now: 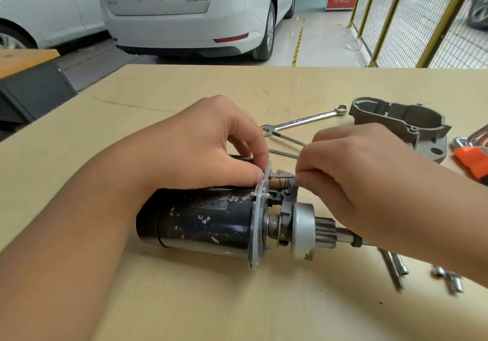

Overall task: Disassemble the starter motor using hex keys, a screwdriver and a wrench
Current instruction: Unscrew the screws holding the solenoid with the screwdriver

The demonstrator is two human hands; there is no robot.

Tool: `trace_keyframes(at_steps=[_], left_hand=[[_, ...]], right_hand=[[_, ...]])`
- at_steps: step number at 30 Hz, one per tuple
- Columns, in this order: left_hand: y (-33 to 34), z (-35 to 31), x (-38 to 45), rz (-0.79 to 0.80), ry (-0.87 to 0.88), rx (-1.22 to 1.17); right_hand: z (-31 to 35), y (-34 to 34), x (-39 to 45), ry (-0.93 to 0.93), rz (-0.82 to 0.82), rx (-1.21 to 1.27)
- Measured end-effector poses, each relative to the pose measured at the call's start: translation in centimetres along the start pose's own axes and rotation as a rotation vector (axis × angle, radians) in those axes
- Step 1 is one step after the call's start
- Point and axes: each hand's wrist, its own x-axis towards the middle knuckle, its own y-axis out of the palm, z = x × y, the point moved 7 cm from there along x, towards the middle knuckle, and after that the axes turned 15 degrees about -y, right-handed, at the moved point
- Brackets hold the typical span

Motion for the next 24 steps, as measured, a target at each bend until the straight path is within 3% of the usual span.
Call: trace_keyframes(at_steps=[12,16,20,24], left_hand=[[0.4,0.2,0.2,0.017,-0.037,-0.036],[0.6,0.2,0.3,0.029,-0.043,-0.061],[0.6,0.1,0.3,0.039,-0.047,-0.082],[0.7,0.3,0.3,0.056,-0.076,-0.121]], right_hand=[[-1.7,-0.6,-0.9,0.023,-0.149,-0.039],[-2.7,-0.1,-1.1,0.082,-0.197,0.091],[-2.8,0.6,-0.1,0.092,-0.235,0.418],[-2.0,1.2,1.6,0.039,-0.185,0.423]])
